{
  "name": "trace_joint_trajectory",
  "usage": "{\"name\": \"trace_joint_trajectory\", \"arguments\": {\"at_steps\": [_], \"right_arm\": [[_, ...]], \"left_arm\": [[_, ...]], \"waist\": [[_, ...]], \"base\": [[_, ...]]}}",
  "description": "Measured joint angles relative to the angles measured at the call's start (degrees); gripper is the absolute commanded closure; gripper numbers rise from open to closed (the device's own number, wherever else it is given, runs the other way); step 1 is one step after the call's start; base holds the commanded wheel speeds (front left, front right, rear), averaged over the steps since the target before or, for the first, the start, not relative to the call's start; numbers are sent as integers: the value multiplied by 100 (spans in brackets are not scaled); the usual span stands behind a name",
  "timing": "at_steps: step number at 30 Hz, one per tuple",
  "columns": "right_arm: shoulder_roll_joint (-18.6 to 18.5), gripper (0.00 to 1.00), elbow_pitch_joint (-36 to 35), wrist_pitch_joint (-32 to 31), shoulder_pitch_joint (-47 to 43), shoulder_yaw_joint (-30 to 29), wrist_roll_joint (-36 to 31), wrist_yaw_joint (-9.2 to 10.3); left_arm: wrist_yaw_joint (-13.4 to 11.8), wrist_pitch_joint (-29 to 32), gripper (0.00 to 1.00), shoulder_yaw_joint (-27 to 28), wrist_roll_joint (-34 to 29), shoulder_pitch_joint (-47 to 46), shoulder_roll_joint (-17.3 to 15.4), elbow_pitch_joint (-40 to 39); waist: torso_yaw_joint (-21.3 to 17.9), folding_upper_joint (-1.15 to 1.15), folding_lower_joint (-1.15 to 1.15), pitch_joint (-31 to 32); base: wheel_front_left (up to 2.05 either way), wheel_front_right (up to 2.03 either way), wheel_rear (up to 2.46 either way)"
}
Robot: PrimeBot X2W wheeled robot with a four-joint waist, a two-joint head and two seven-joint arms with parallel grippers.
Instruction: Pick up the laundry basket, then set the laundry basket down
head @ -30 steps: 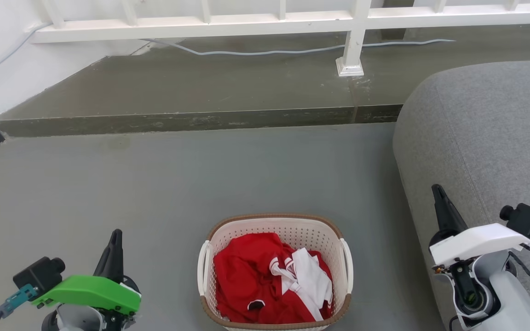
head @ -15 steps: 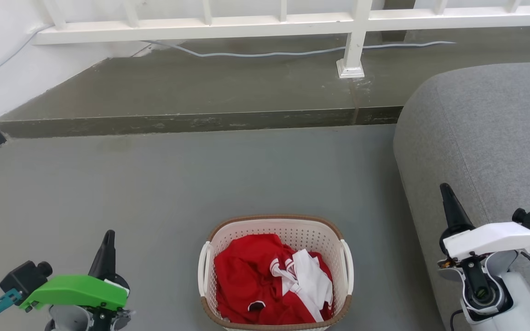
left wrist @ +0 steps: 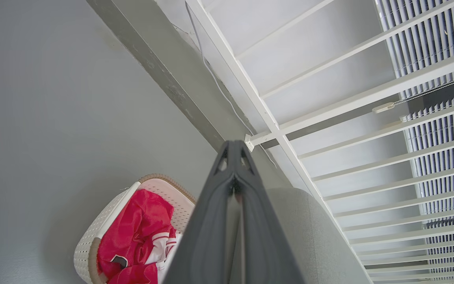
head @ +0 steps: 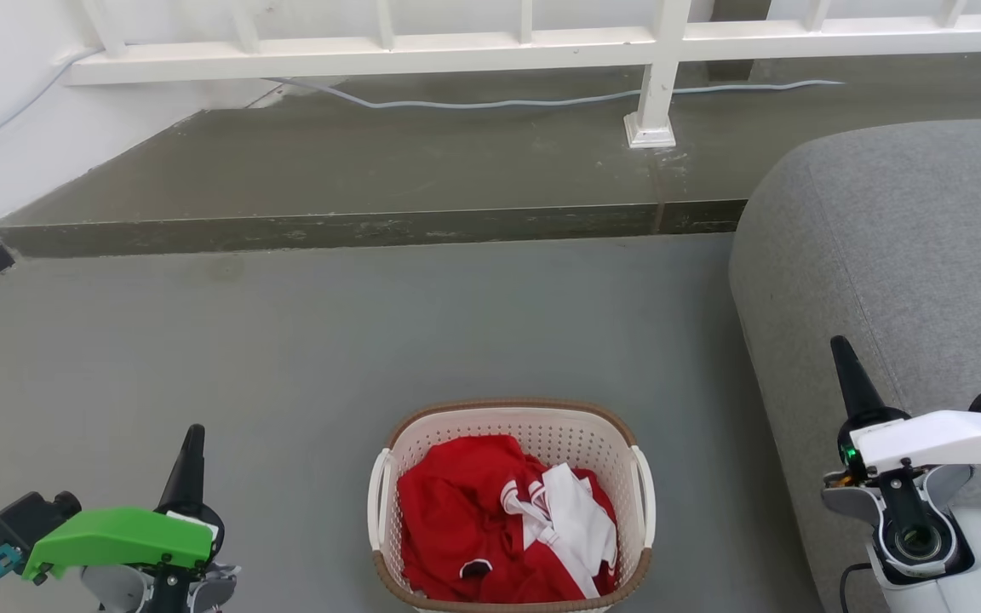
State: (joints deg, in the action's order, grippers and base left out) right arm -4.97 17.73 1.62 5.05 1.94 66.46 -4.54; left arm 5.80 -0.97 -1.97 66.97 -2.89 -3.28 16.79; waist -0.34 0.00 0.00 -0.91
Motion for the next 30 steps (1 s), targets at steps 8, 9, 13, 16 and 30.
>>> {"name": "trace_joint_trajectory", "arguments": {"at_steps": [8,9,13,16,30], "right_arm": [[55,100,-25,-154,0,-186,488,-27],[58,100,-31,-171,0,-207,543,-46],[87,100,-43,-229,0,-302,804,-52],[107,100,-53,-283,0,-370,990,-93],[180,100,-93,-570,0,-698,1860,-151]], "left_arm": [[32,147,100,136,436,-3,20,-10],[33,153,100,155,508,-3,22,-12],[47,224,100,211,758,-4,33,-23],[49,289,100,258,948,-7,46,-27],[96,553,100,497,1805,-19,71,-52]], "waist": [[7,0,0,15],[7,0,0,17],[11,0,0,25],[13,0,0,30],[25,0,0,56]], "base": [[0,0,0],[0,0,0],[0,0,0],[0,0,0],[0,0,0]]}}
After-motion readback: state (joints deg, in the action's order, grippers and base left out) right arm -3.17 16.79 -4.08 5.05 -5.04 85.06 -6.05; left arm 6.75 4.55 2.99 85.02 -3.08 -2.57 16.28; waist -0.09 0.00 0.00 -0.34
